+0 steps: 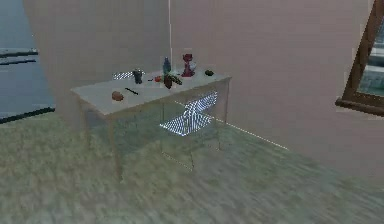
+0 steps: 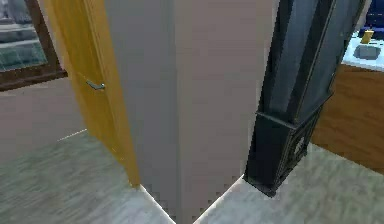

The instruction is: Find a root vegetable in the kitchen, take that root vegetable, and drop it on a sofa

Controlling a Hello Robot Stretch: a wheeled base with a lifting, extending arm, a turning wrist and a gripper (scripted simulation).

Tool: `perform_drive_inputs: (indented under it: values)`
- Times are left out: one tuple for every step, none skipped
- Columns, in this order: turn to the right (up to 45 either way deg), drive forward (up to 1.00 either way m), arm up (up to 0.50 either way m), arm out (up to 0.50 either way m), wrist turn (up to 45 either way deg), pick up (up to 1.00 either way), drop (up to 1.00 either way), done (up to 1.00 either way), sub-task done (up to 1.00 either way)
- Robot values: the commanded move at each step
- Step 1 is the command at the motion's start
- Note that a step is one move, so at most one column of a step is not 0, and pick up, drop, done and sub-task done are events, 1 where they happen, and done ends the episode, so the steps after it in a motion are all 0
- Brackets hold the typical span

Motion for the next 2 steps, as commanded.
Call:
perform_drive_inputs:
  values:
    - [-33.0, 0.00, 0.00, 0.00, 0.0, 0.00, 0.00, 0.00, 0.00]
    - [0.0, 1.00, 0.00, 0.00, 0.0, 0.00, 0.00, 0.00, 0.00]
